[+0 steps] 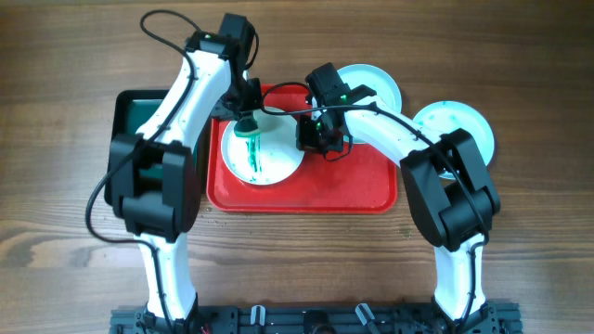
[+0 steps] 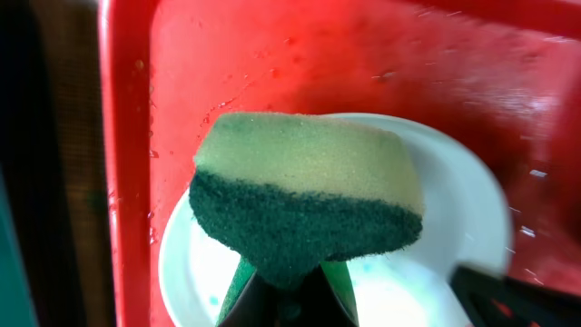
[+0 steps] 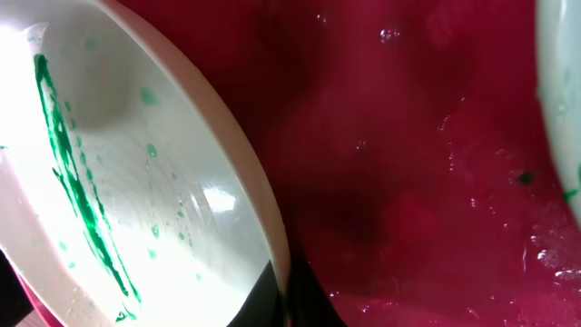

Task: Clean dirty plates on tray and stack at the side
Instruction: 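Scrub the second plate with the sponge in the left gripper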

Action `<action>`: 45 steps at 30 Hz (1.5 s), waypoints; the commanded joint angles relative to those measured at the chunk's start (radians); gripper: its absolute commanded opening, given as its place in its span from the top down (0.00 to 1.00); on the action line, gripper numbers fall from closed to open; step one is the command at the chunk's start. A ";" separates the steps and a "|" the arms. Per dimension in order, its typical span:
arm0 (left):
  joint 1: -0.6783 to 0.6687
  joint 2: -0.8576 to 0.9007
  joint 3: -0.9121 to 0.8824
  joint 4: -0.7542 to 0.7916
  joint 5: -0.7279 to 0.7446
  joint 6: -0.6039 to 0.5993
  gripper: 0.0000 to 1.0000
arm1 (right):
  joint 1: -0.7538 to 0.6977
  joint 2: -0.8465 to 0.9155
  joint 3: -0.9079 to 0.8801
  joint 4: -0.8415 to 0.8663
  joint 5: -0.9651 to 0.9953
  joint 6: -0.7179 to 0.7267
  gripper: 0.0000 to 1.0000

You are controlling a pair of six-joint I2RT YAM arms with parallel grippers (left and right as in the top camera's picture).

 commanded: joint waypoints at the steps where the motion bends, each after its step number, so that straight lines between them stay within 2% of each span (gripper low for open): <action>1: 0.005 0.065 -0.002 0.002 -0.040 0.053 0.96 | -0.002 0.030 -0.006 0.000 0.024 -0.029 0.96; 6: 0.005 0.135 -0.002 -0.004 -0.019 0.206 0.96 | -0.002 0.030 -0.006 0.018 0.024 -0.047 0.96; 10: -0.008 0.154 -0.044 -0.008 0.116 0.355 0.96 | -0.002 0.030 -0.006 0.028 0.024 -0.048 0.96; 13: -0.024 0.154 -0.075 -0.066 0.354 0.528 0.96 | -0.002 0.030 -0.006 0.028 0.024 -0.055 0.96; 15: -0.035 0.154 -0.075 -0.124 0.414 0.600 0.96 | -0.002 0.030 -0.006 0.028 0.024 -0.055 0.96; 18: -0.047 0.154 -0.075 -0.185 0.403 0.665 0.96 | -0.002 0.030 -0.006 0.028 0.024 -0.059 0.96; 19: -0.047 0.154 -0.075 -0.185 0.373 0.651 0.96 | -0.002 0.030 -0.006 0.028 0.023 -0.064 0.96; 21: -0.042 0.154 -0.075 -0.146 0.216 0.540 0.96 | -0.002 0.030 -0.006 0.028 0.023 -0.066 0.96; 22: -0.036 0.154 -0.075 -0.092 -0.011 0.393 0.96 | -0.002 0.030 -0.006 0.027 0.023 -0.066 0.96; 24: -0.034 0.154 -0.075 -0.049 -0.269 0.203 0.96 | -0.002 0.030 -0.006 0.027 0.023 -0.066 0.96; 25: -0.034 0.154 -0.075 -0.042 -0.359 0.128 0.96 | -0.002 0.030 -0.006 0.028 0.024 -0.066 0.96; 27: -0.035 0.154 -0.075 -0.033 -0.435 0.055 0.96 | -0.002 0.030 -0.006 0.028 0.024 -0.066 0.96; 36: -0.035 0.154 -0.075 0.139 -0.415 0.013 0.96 | -0.002 0.030 -0.006 0.028 0.024 -0.072 0.96; 39: -0.037 0.154 -0.075 0.187 -0.313 0.018 0.96 | -0.002 0.030 -0.006 0.029 0.024 -0.072 0.96; 45: -0.055 0.154 -0.075 0.279 0.154 0.328 0.96 | -0.002 0.030 -0.006 0.032 0.024 -0.074 0.96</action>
